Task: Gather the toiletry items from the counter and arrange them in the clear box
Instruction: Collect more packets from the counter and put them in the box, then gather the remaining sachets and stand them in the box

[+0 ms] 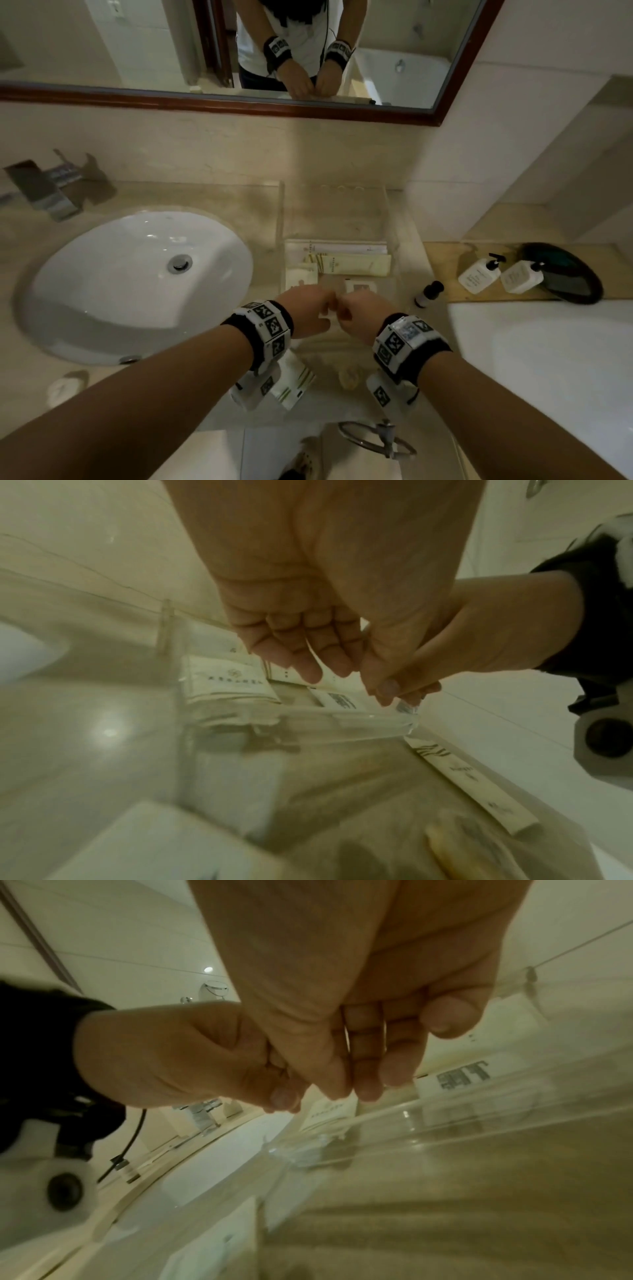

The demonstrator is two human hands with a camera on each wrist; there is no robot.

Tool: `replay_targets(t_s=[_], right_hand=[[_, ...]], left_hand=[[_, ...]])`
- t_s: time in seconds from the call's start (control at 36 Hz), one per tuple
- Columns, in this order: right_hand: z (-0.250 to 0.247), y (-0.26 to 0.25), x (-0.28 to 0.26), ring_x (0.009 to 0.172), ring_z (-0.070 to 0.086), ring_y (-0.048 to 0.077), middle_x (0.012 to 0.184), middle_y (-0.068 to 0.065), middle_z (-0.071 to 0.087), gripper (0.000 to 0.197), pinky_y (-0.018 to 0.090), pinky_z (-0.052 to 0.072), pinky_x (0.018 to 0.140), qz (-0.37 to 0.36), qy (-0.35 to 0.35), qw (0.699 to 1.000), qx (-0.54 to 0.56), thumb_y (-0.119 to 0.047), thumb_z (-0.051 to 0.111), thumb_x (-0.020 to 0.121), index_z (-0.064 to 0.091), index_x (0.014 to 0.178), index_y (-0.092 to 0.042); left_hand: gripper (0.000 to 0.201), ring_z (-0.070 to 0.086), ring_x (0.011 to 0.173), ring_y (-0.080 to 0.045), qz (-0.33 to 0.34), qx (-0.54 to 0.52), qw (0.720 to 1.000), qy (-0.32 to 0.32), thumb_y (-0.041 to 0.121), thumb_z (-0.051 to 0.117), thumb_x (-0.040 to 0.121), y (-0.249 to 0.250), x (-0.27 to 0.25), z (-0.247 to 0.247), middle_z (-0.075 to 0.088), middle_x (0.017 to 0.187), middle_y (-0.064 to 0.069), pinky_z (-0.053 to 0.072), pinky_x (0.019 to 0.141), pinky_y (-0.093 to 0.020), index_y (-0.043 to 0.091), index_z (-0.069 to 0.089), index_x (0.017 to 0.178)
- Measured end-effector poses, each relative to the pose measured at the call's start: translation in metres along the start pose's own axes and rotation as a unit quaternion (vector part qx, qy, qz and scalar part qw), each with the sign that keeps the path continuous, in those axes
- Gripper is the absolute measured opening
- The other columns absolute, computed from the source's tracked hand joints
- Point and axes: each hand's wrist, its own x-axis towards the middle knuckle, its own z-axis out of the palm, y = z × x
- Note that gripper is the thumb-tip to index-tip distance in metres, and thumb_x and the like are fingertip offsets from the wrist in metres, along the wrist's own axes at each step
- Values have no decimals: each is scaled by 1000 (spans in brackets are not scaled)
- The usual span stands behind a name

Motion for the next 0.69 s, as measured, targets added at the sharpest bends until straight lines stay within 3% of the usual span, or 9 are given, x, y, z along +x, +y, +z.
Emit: replay_targets(t_s=[0.11, 0.25, 0.36, 0.53, 0.64, 0.69], right_hand=[[13, -20, -10, 86, 62, 29, 94, 11, 67, 17, 34, 51, 75, 2, -9, 1000, -5, -17, 49, 87, 63, 92, -11], [28, -35, -24, 77, 56, 20, 87, 5, 63, 15, 29, 45, 69, 22, 12, 1000, -4, -20, 51, 89, 63, 96, -14], [36, -26, -36, 81, 61, 24, 88, 8, 66, 16, 33, 52, 73, 77, 48, 995, 27, -20, 50, 88, 64, 88, -12], [37, 17, -54, 81, 57, 26, 95, 11, 62, 9, 32, 45, 69, 233, 64, 969, 43, -16, 47, 90, 54, 88, -11], [43, 49, -57, 110, 58, 27, 123, 11, 58, 28, 34, 48, 89, 359, 61, 928, 81, -21, 49, 94, 55, 118, -9], [44, 57, -59, 112, 58, 28, 125, 12, 58, 39, 35, 49, 91, 407, 76, 904, 110, -29, 59, 88, 54, 121, -9]], left_hand=[[23, 58, 104, -24, 9, 13, 1000, -5, 15, 60, 85, -13, -28, 9, 62, 114, -2, 41, 79, -26, 18, 62, 108], [53, 50, 125, -23, 6, 69, 991, -111, 12, 65, 83, -27, -58, 32, 50, 139, 2, 43, 103, -34, 29, 52, 132], [68, 40, 134, -21, 11, 140, 984, -110, 21, 71, 80, -36, -64, 47, 41, 147, 7, 37, 110, -41, 34, 41, 140], [60, 44, 126, -25, -43, 168, 982, -71, 31, 65, 84, -28, -64, 51, 47, 136, 0, 34, 104, -44, 31, 40, 138], [43, 51, 123, -25, -71, 87, 992, -54, 28, 54, 91, -21, -55, 50, 52, 135, -5, 42, 103, -39, 20, 46, 133], [44, 48, 128, -25, -77, 9, 997, -21, 26, 50, 94, -14, -51, 49, 48, 141, -6, 40, 105, -35, 18, 43, 137]])
